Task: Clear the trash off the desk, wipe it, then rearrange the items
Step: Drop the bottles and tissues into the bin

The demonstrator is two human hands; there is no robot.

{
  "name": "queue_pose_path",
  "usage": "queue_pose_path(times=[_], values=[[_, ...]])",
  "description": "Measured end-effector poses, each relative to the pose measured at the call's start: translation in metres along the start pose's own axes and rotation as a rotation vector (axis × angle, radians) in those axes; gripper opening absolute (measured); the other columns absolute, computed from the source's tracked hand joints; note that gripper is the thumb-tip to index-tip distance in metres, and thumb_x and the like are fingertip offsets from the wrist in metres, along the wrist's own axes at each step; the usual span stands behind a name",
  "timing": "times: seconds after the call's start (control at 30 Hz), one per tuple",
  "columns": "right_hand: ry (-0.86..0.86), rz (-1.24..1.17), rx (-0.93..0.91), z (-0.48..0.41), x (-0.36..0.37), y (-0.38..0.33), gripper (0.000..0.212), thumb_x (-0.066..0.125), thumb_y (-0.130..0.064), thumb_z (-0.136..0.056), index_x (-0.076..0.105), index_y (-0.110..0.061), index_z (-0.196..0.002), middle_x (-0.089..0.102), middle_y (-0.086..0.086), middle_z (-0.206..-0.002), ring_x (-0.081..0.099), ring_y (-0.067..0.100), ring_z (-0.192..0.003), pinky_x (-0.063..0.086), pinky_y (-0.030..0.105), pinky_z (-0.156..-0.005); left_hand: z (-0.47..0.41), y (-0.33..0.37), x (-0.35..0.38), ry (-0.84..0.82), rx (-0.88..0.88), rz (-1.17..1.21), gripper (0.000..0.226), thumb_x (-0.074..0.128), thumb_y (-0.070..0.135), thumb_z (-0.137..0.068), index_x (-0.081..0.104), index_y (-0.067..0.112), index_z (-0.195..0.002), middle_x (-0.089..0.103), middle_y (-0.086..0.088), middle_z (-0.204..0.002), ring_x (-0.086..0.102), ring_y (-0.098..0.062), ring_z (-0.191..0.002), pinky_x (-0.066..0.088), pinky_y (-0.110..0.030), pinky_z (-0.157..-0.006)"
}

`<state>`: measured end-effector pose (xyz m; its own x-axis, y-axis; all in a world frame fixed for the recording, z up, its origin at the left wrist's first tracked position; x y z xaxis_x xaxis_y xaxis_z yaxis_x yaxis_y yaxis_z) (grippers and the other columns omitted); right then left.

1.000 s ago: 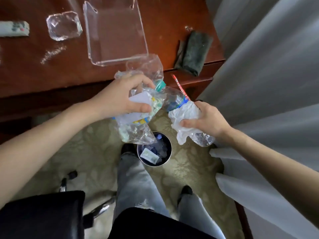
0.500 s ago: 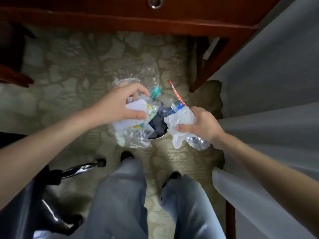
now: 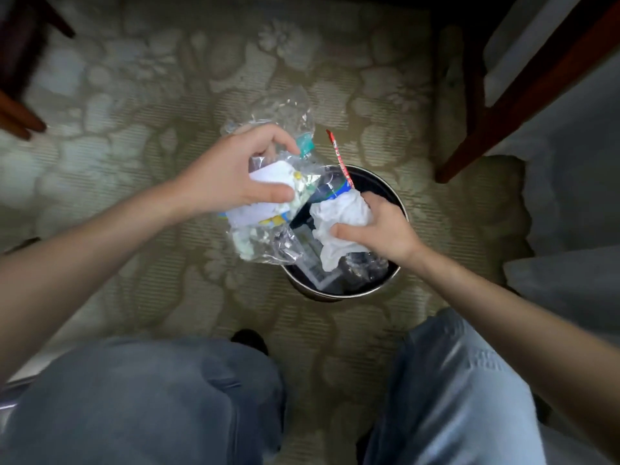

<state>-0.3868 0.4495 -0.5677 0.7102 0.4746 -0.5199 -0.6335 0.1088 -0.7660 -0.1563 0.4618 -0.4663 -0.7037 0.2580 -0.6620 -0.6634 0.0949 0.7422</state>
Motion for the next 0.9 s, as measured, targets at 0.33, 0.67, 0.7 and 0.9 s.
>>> queue_pose_path(times=[0.33, 0.67, 0.7, 0.9], values=[[-0.485, 0.941, 0.015, -0.027, 0.029, 0.052, 0.080, 0.065, -0.052, -0.074, 0.031, -0.016, -0.137, 0.039, 0.010, -0.137, 0.032, 0.032, -0.127, 0.035, 0.043, -0.098, -0.002, -0.014, 0.019, 0.042, 0.053, 0.022, 0.041, 0.070, 0.049, -0.058, 0.050, 0.048, -0.093, 0.041, 0.014, -0.075, 0.042, 0.009, -0.072, 0.032, -0.007, -0.065], [-0.159, 0.753, -0.374, 0.021, -0.045, 0.038, 0.027, 0.051, -0.022, -0.087, 0.062, -0.026, -0.111, 0.065, -0.002, -0.115, 0.059, 0.022, -0.104, 0.049, 0.035, -0.084, -0.053, -0.018, 0.114, -0.360, 0.122, -0.094, 0.029, 0.054, 0.020, -0.089, 0.048, 0.026, -0.117, 0.044, 0.018, -0.101, 0.046, -0.004, -0.099, 0.038, -0.015, -0.085], [-0.130, 0.732, -0.387, 0.025, -0.048, 0.041, 0.025, 0.053, -0.021, -0.087, 0.064, -0.025, -0.108, 0.067, -0.003, -0.111, 0.061, 0.022, -0.101, 0.049, 0.033, -0.082, -0.058, -0.025, 0.126, -0.424, 0.113, -0.131, 0.028, 0.051, 0.020, -0.091, 0.047, 0.024, -0.119, 0.046, 0.015, -0.105, 0.047, -0.010, -0.099, 0.040, -0.020, -0.083], [0.011, 0.715, -0.401, 0.021, -0.041, 0.060, 0.020, 0.055, -0.021, -0.085, 0.065, -0.021, -0.103, 0.068, 0.000, -0.102, 0.059, 0.025, -0.098, 0.048, 0.035, -0.081, -0.057, -0.064, 0.188, -0.694, 0.032, -0.372, 0.030, 0.037, 0.013, -0.096, 0.044, 0.013, -0.126, 0.044, -0.004, -0.124, 0.038, -0.016, -0.112, 0.031, -0.028, -0.096]])
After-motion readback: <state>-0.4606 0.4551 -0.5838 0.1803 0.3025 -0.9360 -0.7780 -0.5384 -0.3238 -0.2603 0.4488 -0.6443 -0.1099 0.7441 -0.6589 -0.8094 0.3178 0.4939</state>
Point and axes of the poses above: each hand's wrist, its own z-axis away from the middle knuckle, its own x-axis out of the palm, y = z × x, the point moved 2 cm from there along -z, towards the middle knuckle
